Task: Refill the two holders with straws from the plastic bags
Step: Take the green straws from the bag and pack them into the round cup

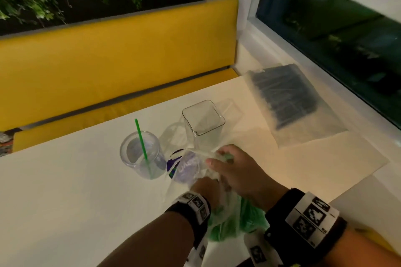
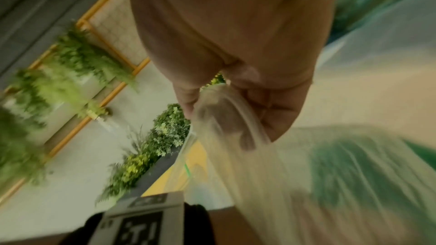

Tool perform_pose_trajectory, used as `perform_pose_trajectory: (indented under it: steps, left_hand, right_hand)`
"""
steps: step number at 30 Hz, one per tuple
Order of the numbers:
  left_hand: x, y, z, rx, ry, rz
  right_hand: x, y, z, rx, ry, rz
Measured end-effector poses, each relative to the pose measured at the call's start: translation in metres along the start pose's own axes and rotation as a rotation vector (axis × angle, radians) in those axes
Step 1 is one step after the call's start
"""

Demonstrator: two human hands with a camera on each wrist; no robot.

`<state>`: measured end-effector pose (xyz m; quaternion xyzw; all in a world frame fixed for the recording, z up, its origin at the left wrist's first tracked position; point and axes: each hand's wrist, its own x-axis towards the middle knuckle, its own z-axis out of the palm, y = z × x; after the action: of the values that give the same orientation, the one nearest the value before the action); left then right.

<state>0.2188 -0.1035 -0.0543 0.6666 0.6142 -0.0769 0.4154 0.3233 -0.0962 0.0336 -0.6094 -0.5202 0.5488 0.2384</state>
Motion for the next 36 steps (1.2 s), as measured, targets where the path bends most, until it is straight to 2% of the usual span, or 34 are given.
perform_pose_trajectory:
  steps: [3,5,8,10,12,13,16,18,20,23,25,28,30,33,36]
  left_hand:
    - [-0.005,0.01,-0.012,0.244,-0.056,-0.019]
    - [-0.003,0.005,-0.015,0.245,-0.009,-0.005]
    - [-0.005,-0.002,-0.019,0.125,0.034,0.05]
    - [-0.004,-0.001,-0.022,0.198,-0.03,-0.035]
    - [0.001,-0.001,-0.024,0.335,-0.063,-0.15]
    - [0.006,-0.003,-0.022,0.367,-0.087,-0.15]
    - [0.013,-0.012,-0.012,0.225,-0.091,-0.12]
    - [0.013,-0.012,-0.007,0.067,-0.06,-0.021]
    - [0.01,-0.013,-0.007,-0.014,-0.043,0.013]
    - [0.006,-0.02,-0.011,0.067,-0.026,0.032]
    - [0.001,-0.028,-0.016,0.097,-0.039,0.074]
    - [-0.006,-0.042,-0.02,0.084,-0.034,0.12]
    - [-0.007,-0.045,-0.021,0.075,-0.002,0.144]
    - [-0.007,-0.035,-0.026,0.117,-0.011,0.071]
    - [-0.006,-0.031,-0.025,0.156,0.001,0.06]
  right_hand:
    - [0.002,0.002,-0.006,-0.352,0.041,-0.082]
    - [0.001,-0.006,-0.009,-0.471,0.083,-0.172]
    - [-0.002,-0.025,-0.003,-0.519,-0.097,-0.332]
    - [0.004,-0.028,0.002,-0.598,-0.191,-0.386]
    - [0.014,-0.023,0.004,-0.628,-0.192,-0.342]
    - [0.019,-0.019,0.005,-0.597,-0.17,-0.293]
    - [0.028,-0.013,0.014,-0.452,-0.107,-0.196]
    - [0.031,-0.009,0.016,-0.46,-0.072,-0.189]
    - [0.033,0.0,0.014,-0.583,-0.092,-0.148]
    - [0.038,0.018,0.004,-0.834,-0.125,-0.085]
    - [0.039,0.025,0.0,-0.906,-0.17,-0.046]
    - [0.04,0.03,-0.003,-0.911,-0.243,-0.099]
    - [0.042,0.033,-0.002,-0.864,-0.238,-0.173]
    - [0.041,0.035,0.006,-0.714,-0.263,-0.176]
    - [0.039,0.034,0.009,-0.605,-0.246,-0.265]
